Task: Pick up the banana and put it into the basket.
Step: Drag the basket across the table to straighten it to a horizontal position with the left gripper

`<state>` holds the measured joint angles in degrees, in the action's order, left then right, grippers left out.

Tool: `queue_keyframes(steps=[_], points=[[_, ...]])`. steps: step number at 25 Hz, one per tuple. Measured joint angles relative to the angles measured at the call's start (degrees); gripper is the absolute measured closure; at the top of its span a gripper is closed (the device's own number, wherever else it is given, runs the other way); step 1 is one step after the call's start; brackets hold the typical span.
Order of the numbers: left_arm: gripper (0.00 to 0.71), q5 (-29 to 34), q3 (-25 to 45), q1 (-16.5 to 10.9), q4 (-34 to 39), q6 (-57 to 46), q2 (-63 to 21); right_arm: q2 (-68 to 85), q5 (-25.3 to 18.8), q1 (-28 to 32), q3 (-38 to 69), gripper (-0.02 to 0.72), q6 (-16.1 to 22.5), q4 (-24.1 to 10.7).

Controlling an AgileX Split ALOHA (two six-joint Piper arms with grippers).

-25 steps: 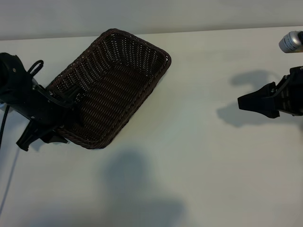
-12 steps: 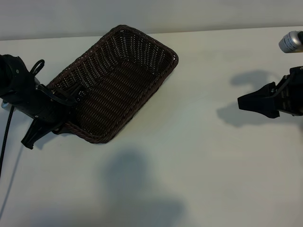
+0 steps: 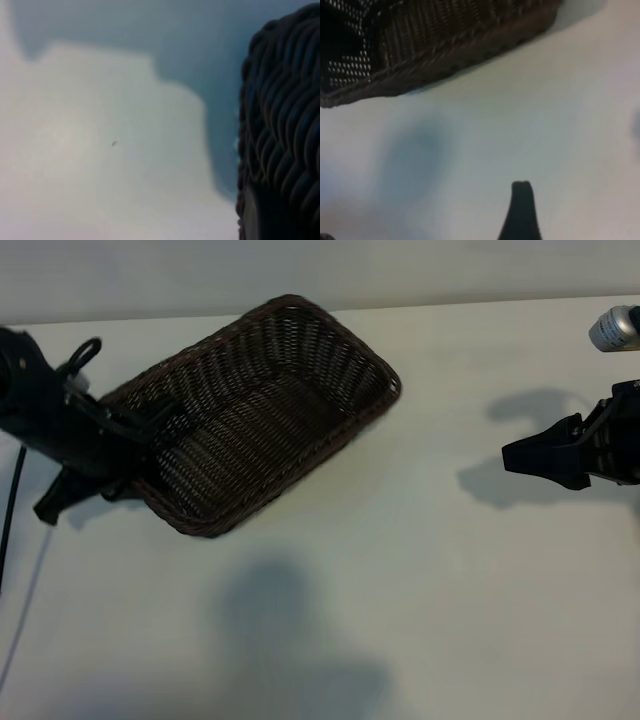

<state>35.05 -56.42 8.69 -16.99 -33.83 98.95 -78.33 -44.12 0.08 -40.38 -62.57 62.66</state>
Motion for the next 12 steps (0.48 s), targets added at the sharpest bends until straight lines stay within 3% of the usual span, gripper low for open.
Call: queue_keyframes(steps=[5, 12], points=[[0.55, 3.59, -5.44, 0.0, -2.64, 11.31, 0.06, 0.0, 0.0, 0.0, 0.0, 0.122, 0.0, 0.0], [0.552, 17.21, -14.93, 0.0, -3.27, 26.64, 4.71, 0.0, -0.1, 0.0, 0.0, 0.122, 0.87, 0.0]])
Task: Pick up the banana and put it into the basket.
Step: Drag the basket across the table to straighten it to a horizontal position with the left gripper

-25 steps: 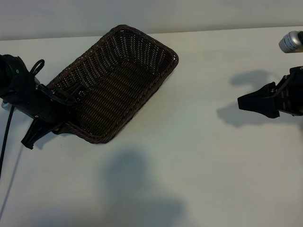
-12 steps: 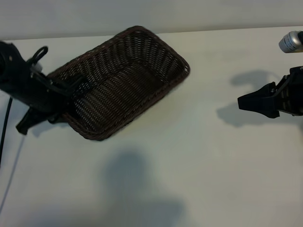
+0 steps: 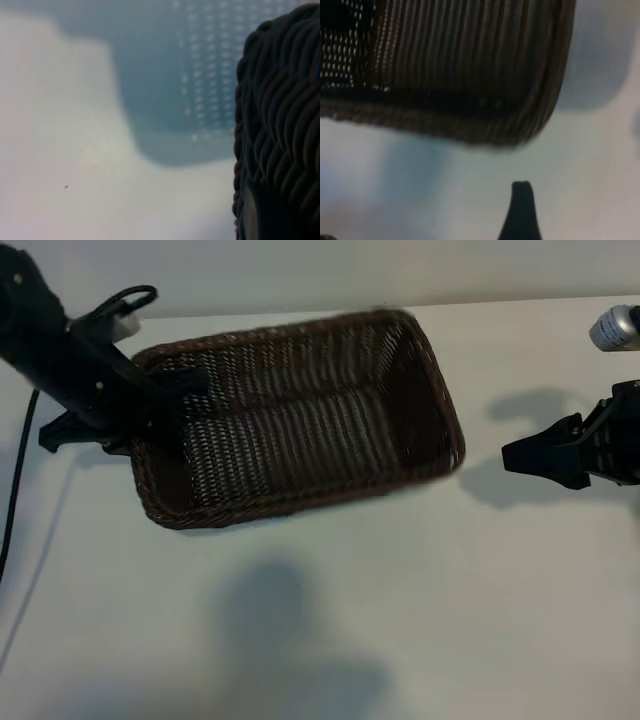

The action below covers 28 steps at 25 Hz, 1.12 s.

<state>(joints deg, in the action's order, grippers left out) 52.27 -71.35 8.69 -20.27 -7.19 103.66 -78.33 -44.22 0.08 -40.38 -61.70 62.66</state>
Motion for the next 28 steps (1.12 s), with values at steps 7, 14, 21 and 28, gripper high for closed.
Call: queue_keyframes(steps=[7, 14, 21, 28], points=[[0.552, 5.1, -8.59, 0.71, 0.42, 3.05, 8.18, 0.0, 0.0, 0.0, 0.0, 0.122, 0.37, 0.0], [0.552, 2.82, -11.38, 5.76, -0.23, 4.45, 15.41, 0.0, 0.0, 0.0, 0.0, 0.122, 0.42, 0.0], [0.552, 1.67, -12.13, 6.58, -0.91, 4.57, 18.54, 0.0, 0.0, 0.0, 0.0, 0.122, 0.42, 0.0], [0.553, 1.67, -12.2, 6.64, -0.91, 4.61, 18.55, 0.0, 0.0, 0.0, 0.0, 0.122, 0.66, 0.0]])
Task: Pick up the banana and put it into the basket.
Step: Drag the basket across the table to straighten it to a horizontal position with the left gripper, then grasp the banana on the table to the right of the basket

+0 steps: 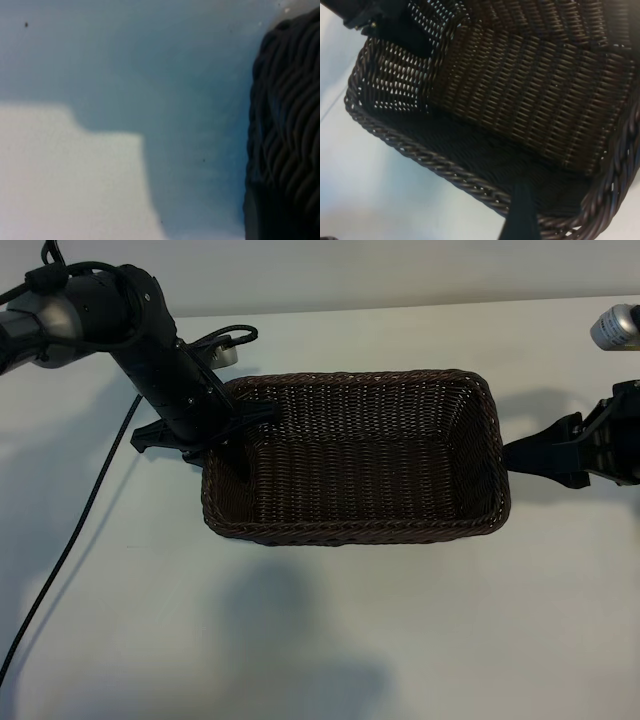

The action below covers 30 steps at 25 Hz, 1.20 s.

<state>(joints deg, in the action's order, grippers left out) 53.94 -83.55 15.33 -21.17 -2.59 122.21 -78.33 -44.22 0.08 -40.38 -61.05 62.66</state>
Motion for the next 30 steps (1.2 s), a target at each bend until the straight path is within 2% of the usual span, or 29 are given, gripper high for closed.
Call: queue_keyframes(steps=[2, 4, 8, 12, 14, 20, 26, 30], points=[[0.549, 0.0, 0.0, 0.0, 0.0, 0.03, 0.05, 0.0, 0.0, 0.0, 0.0, 0.122, 0.0, 0.0], [0.508, -0.18, 0.0, 0.07, 0.0, 0.07, 0.18, 0.0, 0.0, 0.0, 0.0, 0.122, 0.0, 0.0], [0.319, 0.4, -0.11, 0.18, -0.81, 1.0, 0.37, 0.0, 0.0, 0.0, -0.04, 0.122, 0.07, 0.0], [0.179, 2.2, -0.18, 0.2, -1.18, 2.59, -0.26, 0.0, 0.0, 0.0, -0.04, 0.122, 0.15, 0.0], [0.157, 2.66, -0.18, 0.25, -0.76, 2.59, -1.05, 0.0, 0.0, 0.0, -0.04, 0.122, 0.15, 0.0], [0.154, 7.54, -0.33, 0.2, 2.1, 2.59, -7.17, 0.0, 0.0, 0.0, -0.04, 0.122, 0.15, 0.0], [0.154, 7.91, -0.49, 0.1, 5.83, 2.59, -13.88, 0.0, 0.0, 0.0, -0.04, 0.122, 0.15, 0.0], [0.154, 7.86, -0.88, -1.62, 9.4, 2.59, -16.54, 0.0, 0.0, 0.0, -0.04, 0.122, 0.2, 0.0]])
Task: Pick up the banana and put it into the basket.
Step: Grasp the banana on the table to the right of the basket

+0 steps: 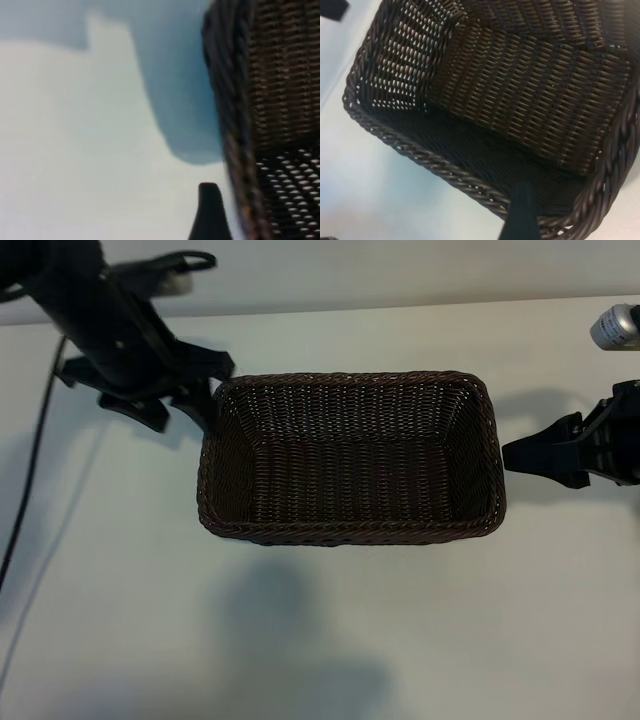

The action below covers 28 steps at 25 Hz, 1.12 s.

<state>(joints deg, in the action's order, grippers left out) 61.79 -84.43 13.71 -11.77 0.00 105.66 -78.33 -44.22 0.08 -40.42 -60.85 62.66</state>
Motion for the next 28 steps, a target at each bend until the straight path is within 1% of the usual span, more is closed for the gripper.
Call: queue_keyframes(steps=[8, 14, 16, 21, 25, 28], points=[[0.154, -0.48, -0.26, -6.86, 14.07, -5.26, -0.19, 0.0, 0.0, 0.0, 0.0, 0.122, 0.0, 0.0], [0.152, 0.98, -0.26, -10.91, 18.84, -5.75, -0.25, 0.0, 0.0, 0.0, 0.0, 0.122, 0.0, 0.0], [0.152, 2.38, -0.26, -11.55, 19.86, -5.75, -0.66, 0.0, 0.0, 0.0, 0.0, 0.122, 0.0, 0.0], [0.152, 5.47, -0.26, -11.51, 20.19, -5.36, -3.79, 0.0, 0.0, 0.0, 0.0, 0.122, 0.0, 0.0], [0.152, 5.47, 1.25, -11.51, 20.02, -4.14, -9.43, 0.0, 0.0, 0.0, 0.0, 0.122, 0.0, 0.0], [0.152, 5.47, 4.83, -11.51, 18.99, -2.95, -15.68, 0.0, 0.0, 0.0, 0.0, 0.122, 0.0, 0.0]])
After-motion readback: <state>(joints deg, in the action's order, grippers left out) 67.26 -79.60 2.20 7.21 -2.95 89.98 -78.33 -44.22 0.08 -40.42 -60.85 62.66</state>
